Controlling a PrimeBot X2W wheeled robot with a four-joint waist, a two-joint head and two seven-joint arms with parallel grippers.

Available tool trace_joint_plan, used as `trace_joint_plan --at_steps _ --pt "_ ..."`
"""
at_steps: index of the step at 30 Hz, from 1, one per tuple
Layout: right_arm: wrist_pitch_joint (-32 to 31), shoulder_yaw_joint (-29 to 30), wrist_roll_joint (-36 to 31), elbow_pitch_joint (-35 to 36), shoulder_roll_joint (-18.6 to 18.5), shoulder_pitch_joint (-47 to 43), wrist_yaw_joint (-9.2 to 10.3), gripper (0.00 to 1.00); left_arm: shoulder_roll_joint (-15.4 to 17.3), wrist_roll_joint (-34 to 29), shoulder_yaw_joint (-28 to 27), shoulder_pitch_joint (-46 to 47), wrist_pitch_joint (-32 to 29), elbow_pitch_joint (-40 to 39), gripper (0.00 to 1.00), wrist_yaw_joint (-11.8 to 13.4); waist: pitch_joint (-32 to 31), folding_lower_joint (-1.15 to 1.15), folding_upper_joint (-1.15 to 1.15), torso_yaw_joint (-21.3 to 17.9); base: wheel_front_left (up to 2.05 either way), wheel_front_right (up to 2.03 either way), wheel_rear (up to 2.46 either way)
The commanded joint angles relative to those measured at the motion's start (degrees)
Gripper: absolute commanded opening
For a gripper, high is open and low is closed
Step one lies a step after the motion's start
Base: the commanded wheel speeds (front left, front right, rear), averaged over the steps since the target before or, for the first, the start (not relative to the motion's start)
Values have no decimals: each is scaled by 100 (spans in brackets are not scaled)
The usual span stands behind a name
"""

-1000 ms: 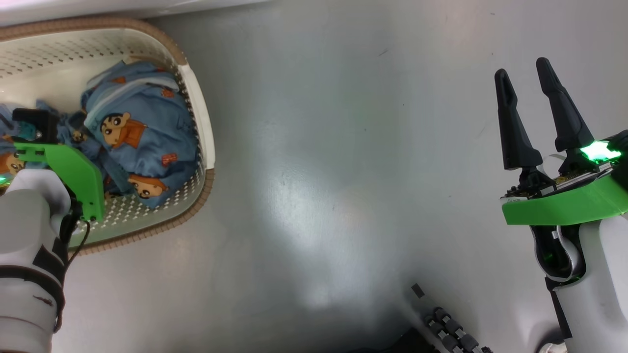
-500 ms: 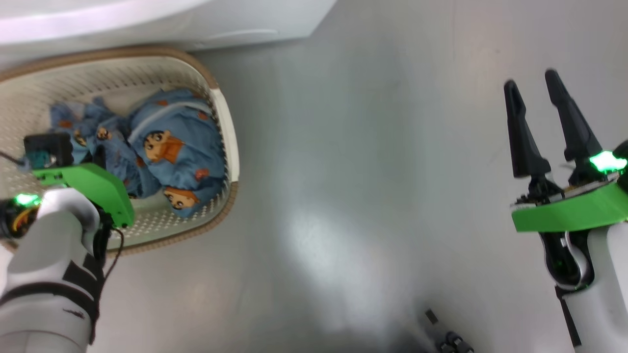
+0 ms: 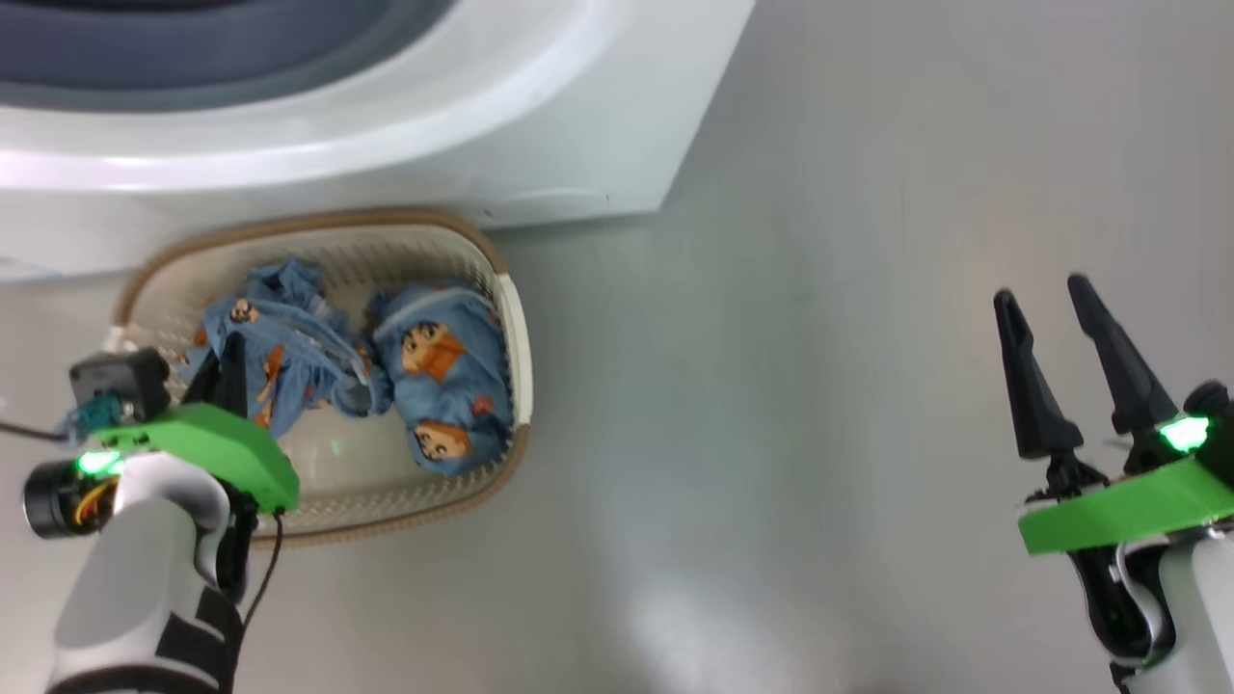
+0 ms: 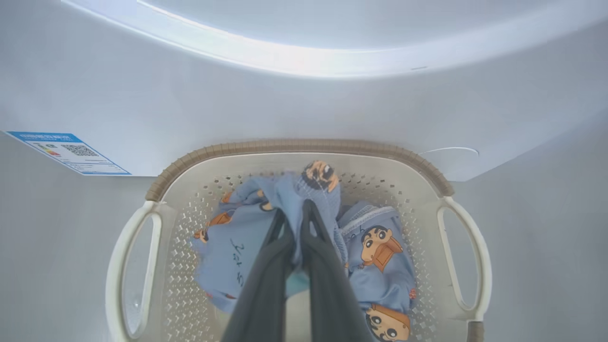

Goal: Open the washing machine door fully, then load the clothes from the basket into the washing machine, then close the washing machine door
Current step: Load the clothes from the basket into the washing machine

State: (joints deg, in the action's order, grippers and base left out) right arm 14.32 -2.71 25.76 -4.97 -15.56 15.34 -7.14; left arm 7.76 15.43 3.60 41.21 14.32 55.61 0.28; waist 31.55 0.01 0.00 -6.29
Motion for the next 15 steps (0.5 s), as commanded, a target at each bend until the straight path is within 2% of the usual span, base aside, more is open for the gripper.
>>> trace_joint_plan --at_steps 1,5,15 --pt "68 -39 -31 82 -106 -291 -35 100 154 -66 -230 -313 66 -364 0 -41 -623 -1 0 267 0 0 0" --pt "68 14 -48 48 -102 -494 -35 100 93 -180 -408 -677 67 -926 0 -193 -932 -1 0 336 0 0 0" --pt "68 90 -104 -56 -32 -859 -35 100 -99 -470 -817 -1553 67 -2154 0 -387 -1540 -1 0 449 0 0 0"
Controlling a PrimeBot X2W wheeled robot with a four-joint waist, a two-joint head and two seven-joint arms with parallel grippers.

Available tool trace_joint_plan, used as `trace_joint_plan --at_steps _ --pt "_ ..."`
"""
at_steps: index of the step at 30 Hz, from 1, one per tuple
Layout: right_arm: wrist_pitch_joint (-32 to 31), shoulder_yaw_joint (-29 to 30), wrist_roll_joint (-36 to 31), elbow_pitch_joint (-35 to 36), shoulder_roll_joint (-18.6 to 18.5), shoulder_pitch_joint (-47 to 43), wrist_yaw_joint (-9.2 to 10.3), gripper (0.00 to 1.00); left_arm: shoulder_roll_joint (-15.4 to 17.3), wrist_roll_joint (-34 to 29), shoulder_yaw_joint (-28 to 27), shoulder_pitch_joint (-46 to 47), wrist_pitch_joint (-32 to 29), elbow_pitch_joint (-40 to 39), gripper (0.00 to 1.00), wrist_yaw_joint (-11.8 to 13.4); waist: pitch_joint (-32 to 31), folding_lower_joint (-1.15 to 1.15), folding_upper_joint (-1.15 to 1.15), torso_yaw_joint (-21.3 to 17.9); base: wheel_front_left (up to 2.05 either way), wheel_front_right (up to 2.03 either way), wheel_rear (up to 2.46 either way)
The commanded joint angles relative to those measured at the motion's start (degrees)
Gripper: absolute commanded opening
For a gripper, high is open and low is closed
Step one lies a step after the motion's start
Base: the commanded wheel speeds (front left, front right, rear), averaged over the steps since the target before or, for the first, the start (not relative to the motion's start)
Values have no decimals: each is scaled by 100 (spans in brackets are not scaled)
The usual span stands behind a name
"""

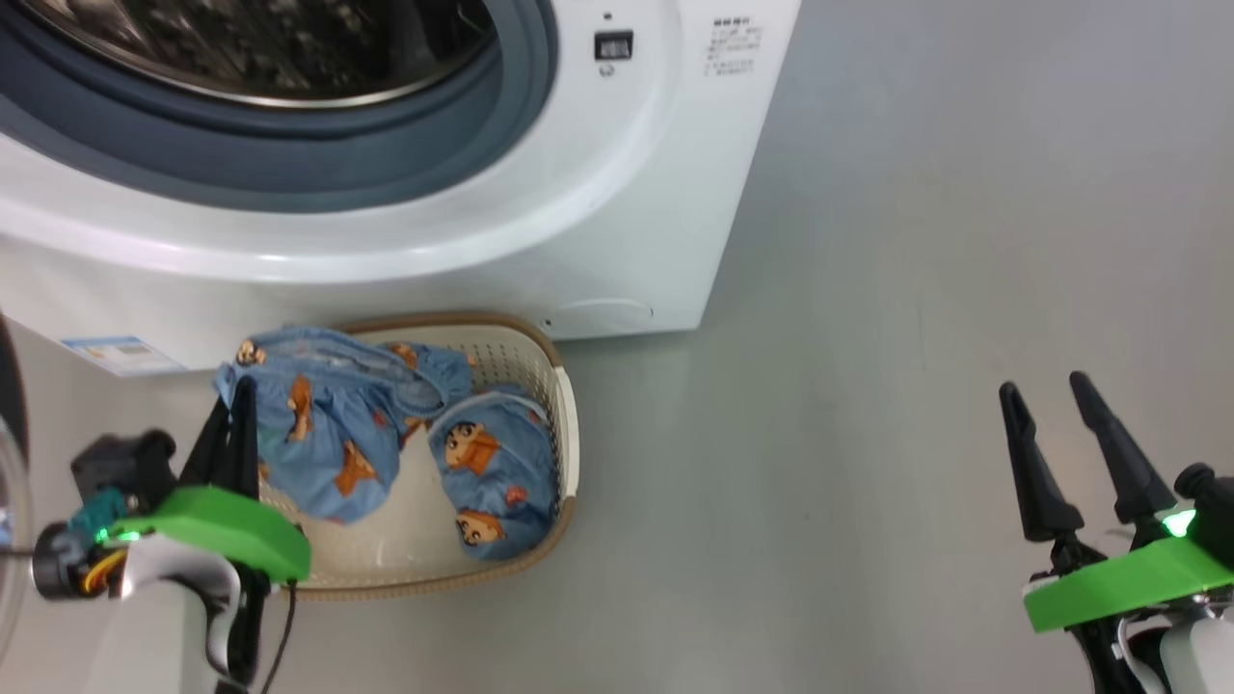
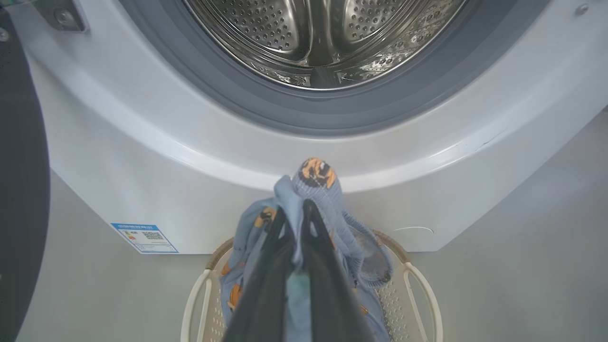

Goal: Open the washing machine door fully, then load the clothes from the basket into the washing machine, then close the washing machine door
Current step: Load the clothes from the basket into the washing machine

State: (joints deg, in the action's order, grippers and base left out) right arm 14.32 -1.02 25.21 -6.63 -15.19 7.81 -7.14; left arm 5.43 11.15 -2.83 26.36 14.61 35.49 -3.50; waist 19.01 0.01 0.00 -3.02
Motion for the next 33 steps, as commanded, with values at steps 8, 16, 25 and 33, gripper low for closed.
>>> trace_joint_plan --at_steps 8,16,25,33 --pt "68 -36 -50 93 -89 -376 -35 100 -66 -317 -362 -1030 39 -1279 0 -121 -638 -1 0 135 0 0 0" --pt "68 96 -58 124 -89 -632 -35 100 -231 -306 -417 -1904 39 -2238 0 42 -795 -1 0 156 0 0 0" --pt "68 208 -79 154 -53 -757 -35 100 -253 5 -155 -2353 39 -2801 0 295 -803 -1 0 181 0 0 0" --pt "68 231 -75 201 5 -703 -35 100 -255 26 -191 -1721 39 -2798 0 211 -645 -1 0 210 0 0 0"
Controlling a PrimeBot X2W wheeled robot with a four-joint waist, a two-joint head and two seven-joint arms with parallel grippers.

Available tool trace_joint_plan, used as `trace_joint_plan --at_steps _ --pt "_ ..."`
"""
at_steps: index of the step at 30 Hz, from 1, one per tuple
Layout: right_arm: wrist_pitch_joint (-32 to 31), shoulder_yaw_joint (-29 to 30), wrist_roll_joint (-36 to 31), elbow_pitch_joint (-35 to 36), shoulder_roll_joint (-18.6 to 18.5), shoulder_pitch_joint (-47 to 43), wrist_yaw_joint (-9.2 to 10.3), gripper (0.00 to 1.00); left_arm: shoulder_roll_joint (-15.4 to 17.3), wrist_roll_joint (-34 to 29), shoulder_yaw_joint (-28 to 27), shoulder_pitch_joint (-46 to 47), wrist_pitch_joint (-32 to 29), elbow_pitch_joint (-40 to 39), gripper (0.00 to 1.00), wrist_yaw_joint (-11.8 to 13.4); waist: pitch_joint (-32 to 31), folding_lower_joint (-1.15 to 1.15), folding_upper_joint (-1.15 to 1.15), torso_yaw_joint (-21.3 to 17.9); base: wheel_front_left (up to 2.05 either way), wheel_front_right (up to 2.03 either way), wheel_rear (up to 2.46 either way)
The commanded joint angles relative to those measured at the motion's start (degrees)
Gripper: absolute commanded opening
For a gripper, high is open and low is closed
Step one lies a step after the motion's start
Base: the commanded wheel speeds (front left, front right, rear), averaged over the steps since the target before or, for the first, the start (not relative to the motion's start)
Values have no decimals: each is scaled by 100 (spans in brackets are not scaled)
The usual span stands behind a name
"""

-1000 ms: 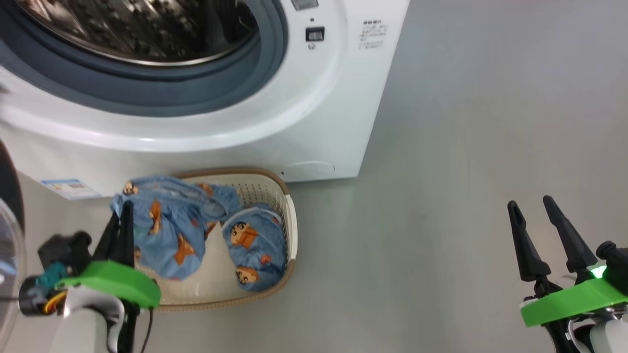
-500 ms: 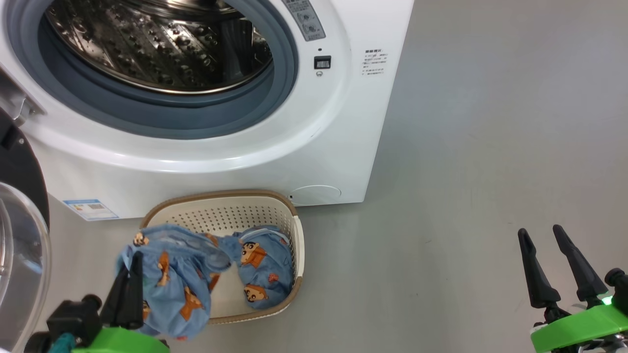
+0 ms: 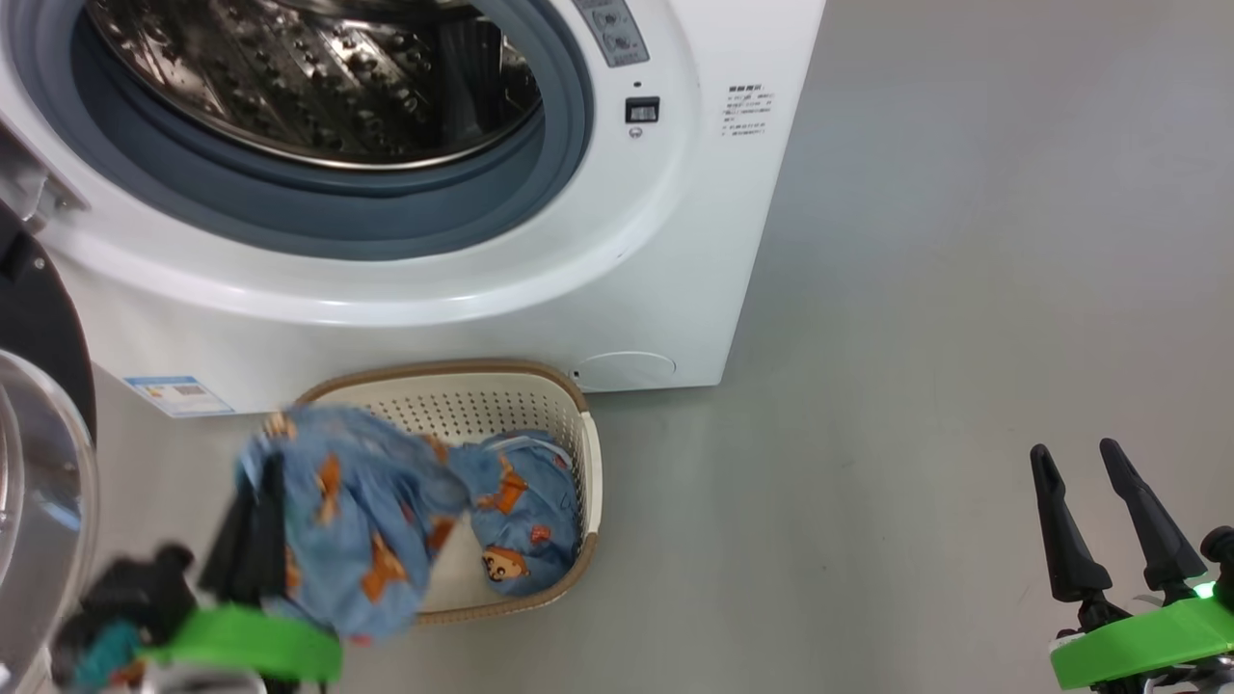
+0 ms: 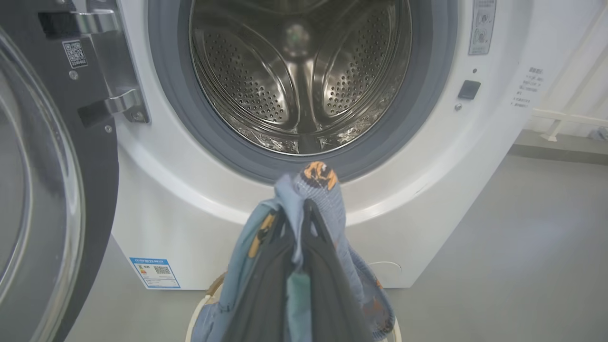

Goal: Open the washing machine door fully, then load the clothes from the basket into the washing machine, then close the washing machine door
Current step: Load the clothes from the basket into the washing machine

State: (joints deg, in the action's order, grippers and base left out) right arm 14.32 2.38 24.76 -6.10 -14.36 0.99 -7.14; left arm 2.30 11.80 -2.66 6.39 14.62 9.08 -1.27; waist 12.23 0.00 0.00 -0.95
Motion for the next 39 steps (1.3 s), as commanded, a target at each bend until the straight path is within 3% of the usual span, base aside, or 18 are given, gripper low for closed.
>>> trace_joint_plan --at_steps 1,14,25,39 --pt "68 -114 -30 154 -67 -4 -35 100 58 -50 -250 418 38 -163 0 -36 59 0 0 -1 0 0 0" --pt "68 -293 -1 194 -15 310 -35 100 271 -297 -515 2601 38 305 0 -173 500 0 0 -180 0 0 0" --pt "68 -481 81 228 116 666 -35 100 449 -666 -408 4334 38 1911 0 -162 1130 0 0 -595 0 0 0" --pt "68 -648 188 236 257 1060 -35 100 883 -826 -404 5742 38 4101 0 -95 1713 0 0 -1110 0 0 0"
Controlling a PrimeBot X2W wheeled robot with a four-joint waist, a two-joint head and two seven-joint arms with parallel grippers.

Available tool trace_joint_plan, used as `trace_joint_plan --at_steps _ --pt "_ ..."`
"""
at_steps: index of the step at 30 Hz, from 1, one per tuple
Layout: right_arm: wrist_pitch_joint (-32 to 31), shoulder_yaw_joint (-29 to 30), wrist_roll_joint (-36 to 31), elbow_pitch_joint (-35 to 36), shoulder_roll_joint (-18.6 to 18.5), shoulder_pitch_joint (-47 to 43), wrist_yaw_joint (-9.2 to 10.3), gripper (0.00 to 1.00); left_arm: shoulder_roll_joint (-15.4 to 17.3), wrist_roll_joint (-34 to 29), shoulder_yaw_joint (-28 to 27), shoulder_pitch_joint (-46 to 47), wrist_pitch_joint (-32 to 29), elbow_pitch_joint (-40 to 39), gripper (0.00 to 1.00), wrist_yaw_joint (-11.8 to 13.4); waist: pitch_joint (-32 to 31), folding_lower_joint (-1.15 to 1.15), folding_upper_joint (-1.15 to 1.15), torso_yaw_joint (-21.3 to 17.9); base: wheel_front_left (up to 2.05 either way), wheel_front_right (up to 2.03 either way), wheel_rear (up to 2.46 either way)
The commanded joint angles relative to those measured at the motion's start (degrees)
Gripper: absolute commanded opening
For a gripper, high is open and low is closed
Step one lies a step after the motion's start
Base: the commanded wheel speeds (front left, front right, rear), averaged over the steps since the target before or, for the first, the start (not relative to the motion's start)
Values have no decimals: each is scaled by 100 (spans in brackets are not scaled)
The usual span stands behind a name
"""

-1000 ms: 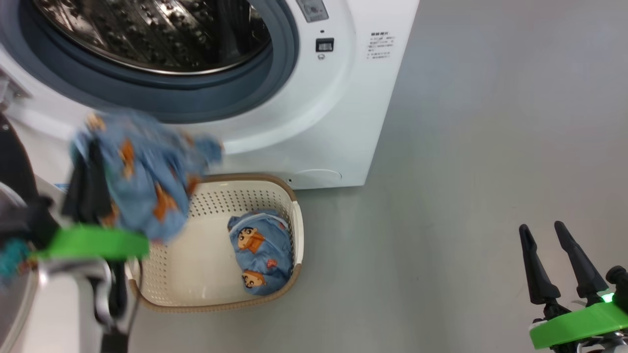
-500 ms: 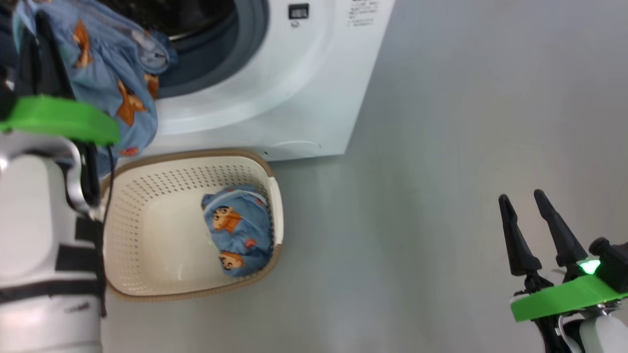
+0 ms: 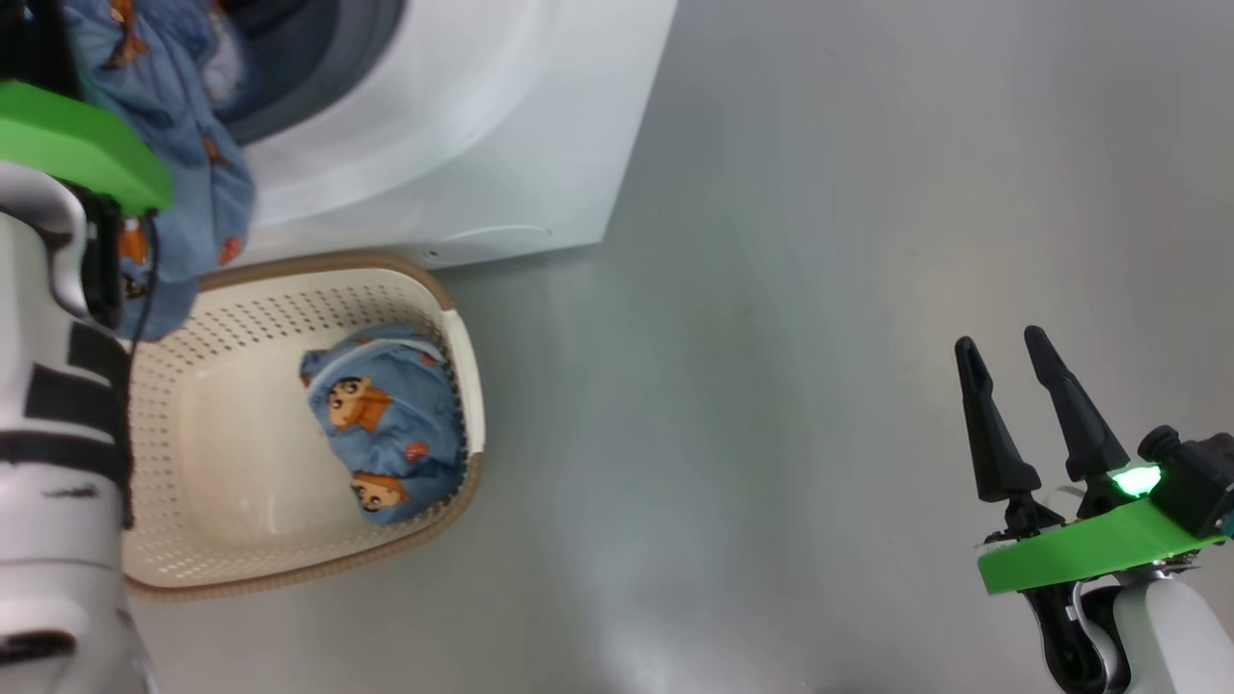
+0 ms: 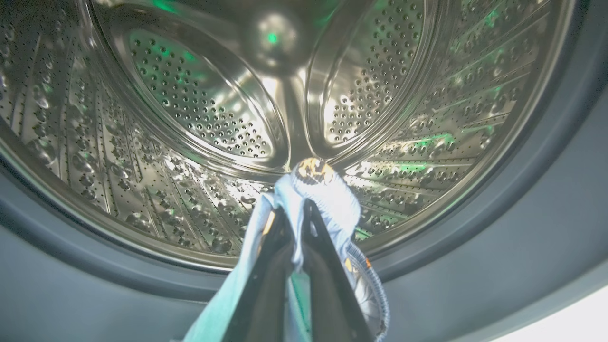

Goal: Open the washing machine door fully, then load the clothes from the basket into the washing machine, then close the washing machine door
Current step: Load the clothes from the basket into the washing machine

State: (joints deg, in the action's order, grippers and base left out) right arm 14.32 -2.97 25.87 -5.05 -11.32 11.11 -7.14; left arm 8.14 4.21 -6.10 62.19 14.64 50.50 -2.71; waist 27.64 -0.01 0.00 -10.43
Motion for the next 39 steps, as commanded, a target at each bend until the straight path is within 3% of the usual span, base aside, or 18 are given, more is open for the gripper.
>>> trace_joint_plan --at_steps 1,8,14,25,28,29,30,31,32,39 --pt "68 -115 83 129 -43 67 -35 100 331 -81 -50 255 36 91 0 66 206 1 0 -187 0 0 0" --pt "68 -133 105 165 -33 160 -35 100 501 -116 9 801 36 724 0 112 429 1 0 -329 0 0 0" --pt "68 -155 114 191 -21 218 -35 100 605 -234 104 1070 36 619 0 289 547 1 0 -394 0 0 0" --pt "68 -159 143 278 40 367 -35 100 654 -145 -154 1046 36 -1718 0 383 846 1 0 -438 0 0 0" --pt "68 -156 152 299 40 404 -35 100 602 -120 -240 841 36 -1912 0 375 879 1 0 -426 0 0 0" --pt "68 -157 155 301 37 409 -35 100 595 -130 -247 790 36 -1828 18 370 881 1 0 -421 0 0 0" --pt "68 -159 158 302 35 412 -35 100 588 -130 -260 751 36 -1715 42 367 882 1 0 -415 0 0 0" --pt "68 -162 161 300 32 414 -35 100 581 -120 -281 737 36 -1598 80 366 880 1 0 -409 0 0 0" --pt "68 -164 164 298 29 415 -35 100 586 -123 -289 740 36 -1516 100 358 879 1 0 -403 0 0 0" --pt "68 -142 169 298 11 412 -35 100 588 -104 -350 734 36 -1066 100 277 861 1 0 -342 0 0 0"
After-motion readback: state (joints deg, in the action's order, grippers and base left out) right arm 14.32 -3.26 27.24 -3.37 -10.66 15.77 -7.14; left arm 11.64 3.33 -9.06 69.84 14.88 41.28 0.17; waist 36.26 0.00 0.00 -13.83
